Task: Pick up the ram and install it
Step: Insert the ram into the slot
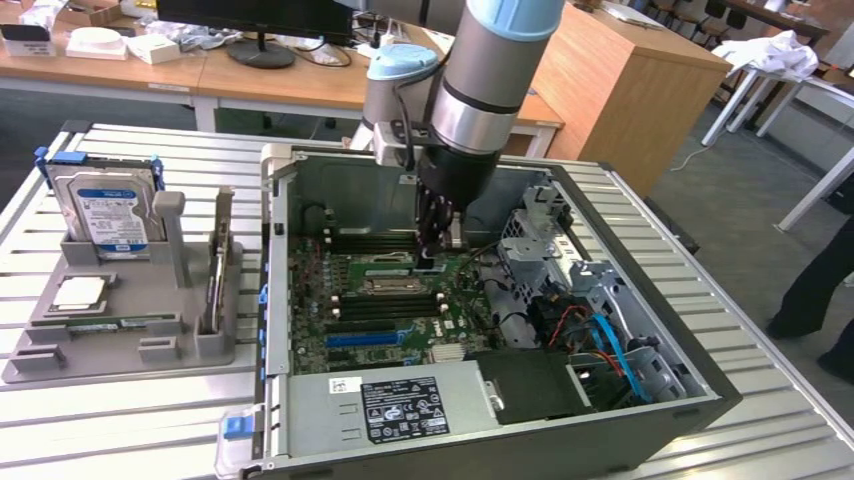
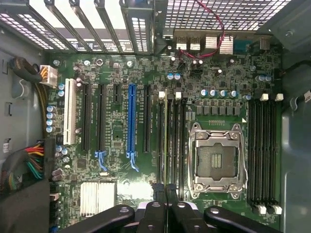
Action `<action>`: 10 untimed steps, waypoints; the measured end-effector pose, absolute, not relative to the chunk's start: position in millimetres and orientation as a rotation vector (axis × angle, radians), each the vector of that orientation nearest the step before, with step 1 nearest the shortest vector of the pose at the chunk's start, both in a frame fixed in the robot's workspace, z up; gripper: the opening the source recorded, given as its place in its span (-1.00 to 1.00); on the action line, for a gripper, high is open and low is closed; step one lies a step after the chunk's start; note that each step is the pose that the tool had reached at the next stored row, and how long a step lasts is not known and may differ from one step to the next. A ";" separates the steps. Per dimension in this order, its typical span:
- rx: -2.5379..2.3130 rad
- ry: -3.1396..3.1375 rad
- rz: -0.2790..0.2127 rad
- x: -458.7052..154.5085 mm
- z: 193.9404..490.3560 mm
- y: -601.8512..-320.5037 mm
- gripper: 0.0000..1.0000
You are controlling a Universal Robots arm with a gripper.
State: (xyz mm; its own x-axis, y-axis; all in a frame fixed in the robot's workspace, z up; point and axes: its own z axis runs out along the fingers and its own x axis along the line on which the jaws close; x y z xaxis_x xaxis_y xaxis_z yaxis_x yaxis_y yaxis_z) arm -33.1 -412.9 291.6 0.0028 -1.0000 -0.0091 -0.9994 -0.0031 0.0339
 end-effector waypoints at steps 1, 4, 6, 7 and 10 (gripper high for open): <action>2.212 -2.205 -0.047 -33.1 290.4 -412.9 -0.77; 2.212 -2.205 -0.047 -33.1 287.0 -412.9 -0.77; 2.212 -2.205 -0.048 -33.1 284.5 -412.9 -0.77; 2.212 -2.205 -0.048 -33.1 283.3 -412.9 -0.77; 2.212 -2.205 -0.047 -33.1 279.7 -412.9 -0.77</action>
State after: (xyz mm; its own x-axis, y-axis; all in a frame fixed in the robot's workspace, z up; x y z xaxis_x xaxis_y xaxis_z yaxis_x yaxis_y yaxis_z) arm -33.1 -412.9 279.7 0.0029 -1.0000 -0.0091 -0.9994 -0.0032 0.0339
